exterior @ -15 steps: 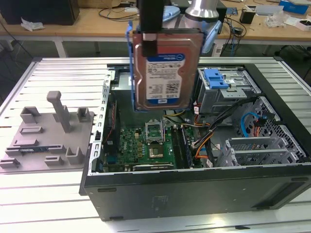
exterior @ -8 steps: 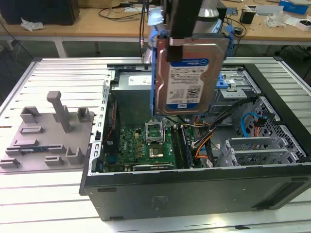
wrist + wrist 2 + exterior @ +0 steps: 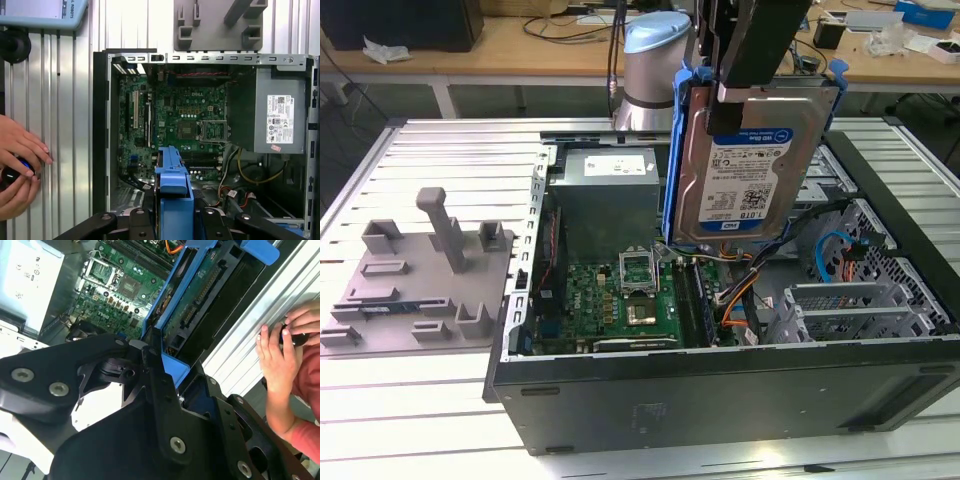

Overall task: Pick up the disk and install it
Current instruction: 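Pick up the disk, then insert the disk into the insertion slot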

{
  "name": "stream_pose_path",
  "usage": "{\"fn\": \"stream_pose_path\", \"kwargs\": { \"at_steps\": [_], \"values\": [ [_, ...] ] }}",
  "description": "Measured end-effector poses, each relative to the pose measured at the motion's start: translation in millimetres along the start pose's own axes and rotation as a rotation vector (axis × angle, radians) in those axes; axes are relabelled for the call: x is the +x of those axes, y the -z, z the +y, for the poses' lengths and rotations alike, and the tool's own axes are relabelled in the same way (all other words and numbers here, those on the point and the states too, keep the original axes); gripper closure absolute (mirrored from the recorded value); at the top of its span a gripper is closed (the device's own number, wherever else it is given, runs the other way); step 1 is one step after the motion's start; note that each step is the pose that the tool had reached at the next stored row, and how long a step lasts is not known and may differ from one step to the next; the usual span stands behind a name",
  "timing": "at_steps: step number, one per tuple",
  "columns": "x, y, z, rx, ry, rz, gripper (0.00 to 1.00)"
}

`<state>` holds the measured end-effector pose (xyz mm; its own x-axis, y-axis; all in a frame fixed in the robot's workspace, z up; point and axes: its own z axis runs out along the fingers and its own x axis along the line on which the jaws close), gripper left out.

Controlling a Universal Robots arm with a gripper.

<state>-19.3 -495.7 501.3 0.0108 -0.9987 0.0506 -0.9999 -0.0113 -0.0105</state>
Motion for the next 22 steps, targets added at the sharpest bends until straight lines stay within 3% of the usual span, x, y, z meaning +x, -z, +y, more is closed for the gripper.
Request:
{"fn": "stream_pose_path", "kwargs": {
  "at_steps": [14,16,20,22],
  "values": [
    [0.1,0.0,-0.5,0.0,0.0,0.0,0.63],
    [0.7,-0.1,-0.5,0.0,0.0,-0.0048,0.63],
    [3.7,-0.3,-0.5,0.0003,-0.001,-0.0246,0.63],
    [6.7,-0.6,-0.7,0.0002,-0.001,-0.0295,0.63]
  ]
}}
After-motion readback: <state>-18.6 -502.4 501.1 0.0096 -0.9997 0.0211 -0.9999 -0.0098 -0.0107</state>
